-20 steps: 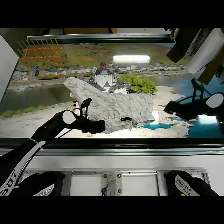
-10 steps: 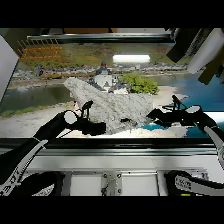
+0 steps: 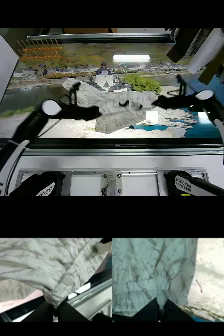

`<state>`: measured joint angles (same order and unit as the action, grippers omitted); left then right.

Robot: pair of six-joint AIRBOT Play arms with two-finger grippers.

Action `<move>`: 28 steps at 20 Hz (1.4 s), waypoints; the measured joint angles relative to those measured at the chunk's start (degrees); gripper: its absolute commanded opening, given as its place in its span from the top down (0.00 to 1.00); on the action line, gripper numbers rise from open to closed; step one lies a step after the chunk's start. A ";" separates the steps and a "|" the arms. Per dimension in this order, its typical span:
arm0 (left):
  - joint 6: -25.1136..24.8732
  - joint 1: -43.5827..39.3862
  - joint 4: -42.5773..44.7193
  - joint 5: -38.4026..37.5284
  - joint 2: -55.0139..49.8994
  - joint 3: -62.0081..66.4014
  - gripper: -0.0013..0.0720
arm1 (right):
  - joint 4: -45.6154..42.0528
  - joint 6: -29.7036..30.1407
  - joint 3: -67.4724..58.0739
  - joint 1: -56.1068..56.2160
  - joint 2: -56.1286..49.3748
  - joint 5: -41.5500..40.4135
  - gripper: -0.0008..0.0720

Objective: Fold the clothes and pants, and hang the long-sleeved shirts on hangers.

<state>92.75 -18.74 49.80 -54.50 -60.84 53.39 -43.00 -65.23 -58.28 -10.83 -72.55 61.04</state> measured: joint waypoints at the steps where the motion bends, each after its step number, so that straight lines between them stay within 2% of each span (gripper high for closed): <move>1: 0.00 0.96 -0.09 -0.33 2.10 3.41 0.95 | -0.96 -0.94 -4.20 -0.04 2.60 2.10 0.98; 4: 0.00 2.58 -0.22 -0.15 8.26 14.80 0.95 | -2.47 -3.50 -16.87 -0.09 10.47 5.60 0.98; 8: 0.00 3.26 -0.39 2.12 15.28 27.30 0.95 | -3.26 -4.87 -30.95 -0.11 20.00 5.97 0.98; 14: 0.15 3.43 -0.42 4.13 22.80 36.11 0.95 | -3.91 -5.51 -38.73 -0.15 30.58 1.09 0.98; 17: 2.23 3.45 -0.48 4.00 26.10 34.47 0.95 | -4.04 -7.08 -39.52 -0.15 32.65 0.44 0.98; 21: 9.88 3.45 -0.39 0.74 29.09 25.24 0.95 | -4.72 -10.62 -39.82 -0.17 31.08 2.93 0.98; 25: 15.13 3.48 -0.20 -2.71 27.52 13.53 0.95 | -5.33 -15.19 -39.78 1.64 22.99 9.62 0.98; 28: 15.10 3.54 0.20 -1.05 21.22 7.32 0.95 | -9.57 -17.29 -39.67 7.19 12.74 10.47 0.98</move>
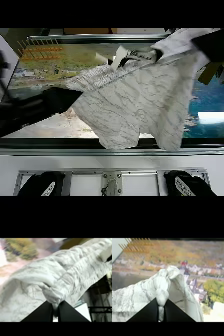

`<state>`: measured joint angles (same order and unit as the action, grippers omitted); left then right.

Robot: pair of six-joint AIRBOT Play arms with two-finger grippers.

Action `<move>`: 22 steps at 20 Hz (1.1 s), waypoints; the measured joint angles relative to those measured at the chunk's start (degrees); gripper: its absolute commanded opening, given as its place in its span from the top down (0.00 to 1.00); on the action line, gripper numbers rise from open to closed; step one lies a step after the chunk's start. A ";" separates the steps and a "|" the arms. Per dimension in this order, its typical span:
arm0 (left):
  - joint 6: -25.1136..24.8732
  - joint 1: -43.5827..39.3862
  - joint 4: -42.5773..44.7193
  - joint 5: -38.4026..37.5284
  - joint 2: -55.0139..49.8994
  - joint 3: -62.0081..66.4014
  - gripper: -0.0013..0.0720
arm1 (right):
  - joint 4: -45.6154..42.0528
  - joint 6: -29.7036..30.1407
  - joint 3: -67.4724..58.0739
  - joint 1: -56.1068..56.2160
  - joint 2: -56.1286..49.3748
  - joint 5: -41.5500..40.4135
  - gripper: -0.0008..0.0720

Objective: Fold the clothes and pants, and hang the long-sleeved shirts on hangers.

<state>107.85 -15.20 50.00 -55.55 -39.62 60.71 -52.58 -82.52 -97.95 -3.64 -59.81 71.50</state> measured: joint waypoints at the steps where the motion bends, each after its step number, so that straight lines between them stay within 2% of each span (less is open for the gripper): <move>1: -1.22 0.20 0.15 2.10 -3.30 -1.16 0.95 | -2.12 -0.59 0.00 2.16 -4.00 -1.64 0.98; 2: -2.60 0.61 0.13 4.35 -6.82 -1.55 0.95 | -3.74 -1.38 -0.02 3.96 -7.85 -4.26 0.97; 3: -4.07 1.49 0.02 6.91 -11.19 -1.11 0.95 | -4.90 -1.77 -0.04 5.57 -11.91 -7.98 0.85; 4: -5.35 2.82 -0.13 9.31 -15.93 0.33 0.86 | -5.11 -2.21 -0.11 6.73 -15.39 -11.85 0.49; 5: -6.25 4.42 -0.15 10.93 -20.59 2.58 0.36 | -4.48 -2.60 -0.44 7.65 -18.88 -16.37 0.18; 6: -6.93 6.43 -0.42 12.41 -25.81 5.95 0.05 | -3.19 -2.58 -1.01 8.17 -21.73 -20.04 0.14; 10: -8.41 15.30 -1.38 9.35 -42.82 22.60 0.05 | 0.79 0.17 -4.07 7.98 -27.74 -29.20 0.15; 12: -9.64 19.23 -0.92 4.92 -47.32 28.35 0.05 | 1.22 1.36 -4.76 6.16 -27.28 -29.11 0.15; 14: -10.95 21.92 2.49 -0.26 -49.29 30.40 0.05 | -0.28 2.01 -4.50 3.93 -25.31 -25.00 0.22; 18: -12.37 22.99 11.10 -8.61 -48.94 22.53 0.05 | -8.50 2.60 3.56 1.03 -18.16 -15.41 0.22; 22: -12.85 18.73 14.32 -10.49 -46.66 6.58 0.05 | -12.66 2.80 18.25 -0.17 -8.94 -11.63 0.22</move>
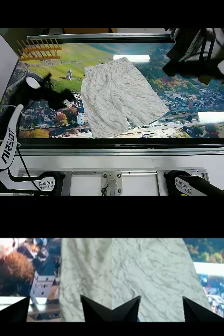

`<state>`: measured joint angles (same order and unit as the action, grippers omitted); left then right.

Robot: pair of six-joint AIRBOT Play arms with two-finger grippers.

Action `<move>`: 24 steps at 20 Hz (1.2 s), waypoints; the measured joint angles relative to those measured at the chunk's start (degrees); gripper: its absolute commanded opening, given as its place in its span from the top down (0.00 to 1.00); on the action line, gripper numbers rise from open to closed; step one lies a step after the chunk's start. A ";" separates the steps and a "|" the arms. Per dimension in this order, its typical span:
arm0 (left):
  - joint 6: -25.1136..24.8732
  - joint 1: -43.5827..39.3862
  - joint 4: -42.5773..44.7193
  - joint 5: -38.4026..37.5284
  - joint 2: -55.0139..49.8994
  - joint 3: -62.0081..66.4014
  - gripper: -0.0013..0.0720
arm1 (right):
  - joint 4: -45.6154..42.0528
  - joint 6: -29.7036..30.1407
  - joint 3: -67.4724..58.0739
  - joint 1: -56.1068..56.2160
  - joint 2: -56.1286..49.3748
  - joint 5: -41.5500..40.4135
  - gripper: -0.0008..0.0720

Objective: Fold the clothes and pants, and hang the long-sleeved shirts on hangers.

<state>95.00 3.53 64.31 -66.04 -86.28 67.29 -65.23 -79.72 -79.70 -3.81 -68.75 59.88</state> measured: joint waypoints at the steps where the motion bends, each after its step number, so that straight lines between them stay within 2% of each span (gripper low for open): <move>1: -0.04 -1.75 0.31 0.02 0.44 -3.54 0.05 | -0.46 0.02 3.43 -0.13 2.16 0.22 0.22; 5: -0.20 -10.05 1.16 0.66 1.05 -12.33 0.05 | -1.62 0.02 12.11 -0.39 8.39 1.09 0.22; 9: -0.22 -19.21 0.59 2.82 1.33 -14.97 0.06 | -1.92 0.02 14.88 -0.44 11.54 1.33 0.21; 10: -0.22 -21.14 -0.17 3.69 1.33 -15.12 0.25 | -1.92 0.02 15.19 -0.44 11.98 1.33 0.22; 11: -0.22 -22.95 -0.96 4.94 1.29 -15.28 0.68 | -2.03 0.02 15.41 -0.44 12.26 1.36 0.22; 12: -0.22 -24.39 -1.31 6.19 1.16 -15.41 0.95 | -2.08 0.02 15.54 -0.48 12.50 1.49 0.22; 18: -2.45 -31.28 -11.56 4.94 3.19 -10.38 0.95 | -2.95 -0.48 14.36 -5.55 16.57 -2.97 0.22; 22: -3.63 -42.97 -16.48 5.73 6.19 -2.60 0.95 | -3.19 -2.43 13.44 -13.62 22.51 -7.93 0.22; 24: -3.89 -50.40 -17.51 8.81 6.43 1.62 0.95 | -3.26 -2.84 13.33 -17.18 25.11 -8.79 0.22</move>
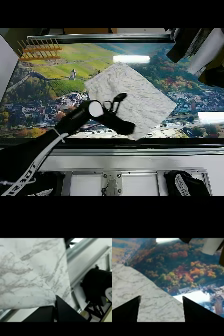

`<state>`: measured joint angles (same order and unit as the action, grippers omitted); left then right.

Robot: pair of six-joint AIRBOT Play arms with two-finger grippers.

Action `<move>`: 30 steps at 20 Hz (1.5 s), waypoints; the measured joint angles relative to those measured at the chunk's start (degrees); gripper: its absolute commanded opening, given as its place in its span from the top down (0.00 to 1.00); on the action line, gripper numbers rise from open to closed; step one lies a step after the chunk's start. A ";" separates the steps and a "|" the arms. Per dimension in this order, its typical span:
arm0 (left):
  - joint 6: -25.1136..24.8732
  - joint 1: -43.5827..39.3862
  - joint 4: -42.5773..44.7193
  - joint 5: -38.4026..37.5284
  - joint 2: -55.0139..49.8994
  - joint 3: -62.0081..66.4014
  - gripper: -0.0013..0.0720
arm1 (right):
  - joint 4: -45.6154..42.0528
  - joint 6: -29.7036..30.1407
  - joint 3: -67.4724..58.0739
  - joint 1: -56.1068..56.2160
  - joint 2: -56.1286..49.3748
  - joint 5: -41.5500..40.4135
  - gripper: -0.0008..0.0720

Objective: Fold the clothes and pants, and hang the long-sleeved shirts on hangers.

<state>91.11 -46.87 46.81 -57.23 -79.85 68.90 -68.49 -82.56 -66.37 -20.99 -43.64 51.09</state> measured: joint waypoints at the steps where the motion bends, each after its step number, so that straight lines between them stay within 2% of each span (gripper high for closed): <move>1: -0.20 -3.19 -0.39 2.16 -0.44 1.99 0.95 | -0.04 -0.17 -0.07 -1.29 1.01 -0.35 0.22; 2: -0.59 -6.23 -0.66 4.70 -1.40 4.24 0.89 | -0.11 -0.22 -0.11 -2.40 1.88 -0.42 0.22; 3: -0.83 -8.46 -0.83 6.67 -2.67 6.34 0.44 | -0.11 -0.42 -0.11 -3.17 2.49 -0.68 0.22; 4: -1.07 -10.12 -1.03 8.83 -4.31 8.74 0.07 | -0.11 -0.42 -0.11 -3.67 2.89 -0.74 0.22; 7: -1.33 -10.40 -1.27 10.62 -9.38 15.26 0.05 | -0.09 -0.59 -0.11 -4.52 3.48 -0.24 0.22; 12: -1.42 2.99 1.60 5.31 -11.58 18.36 0.05 | -0.11 -0.59 -0.11 -4.92 3.76 0.57 0.22; 18: 0.02 27.32 12.11 -1.49 -8.00 5.25 0.05 | 0.07 -0.59 1.97 -4.96 3.76 0.79 0.22; 20: 0.39 34.88 12.70 -1.60 -7.54 -0.44 0.05 | 0.07 -0.61 3.15 -4.96 3.76 1.03 0.22; 23: 0.46 42.97 8.46 1.18 -7.19 -7.41 0.05 | 0.09 -0.61 4.81 -4.96 3.52 1.68 0.22; 26: -2.99 45.13 3.54 5.03 -7.63 -10.47 0.05 | 0.33 -0.66 6.16 -4.96 2.80 2.23 0.22; 30: -5.95 41.38 1.05 6.80 -12.33 -7.37 0.05 | 1.27 -0.87 7.04 -4.96 1.22 3.17 0.22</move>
<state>85.17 -5.50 47.86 -50.43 -92.18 61.54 -67.22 -83.44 -59.33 -25.96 -42.41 54.26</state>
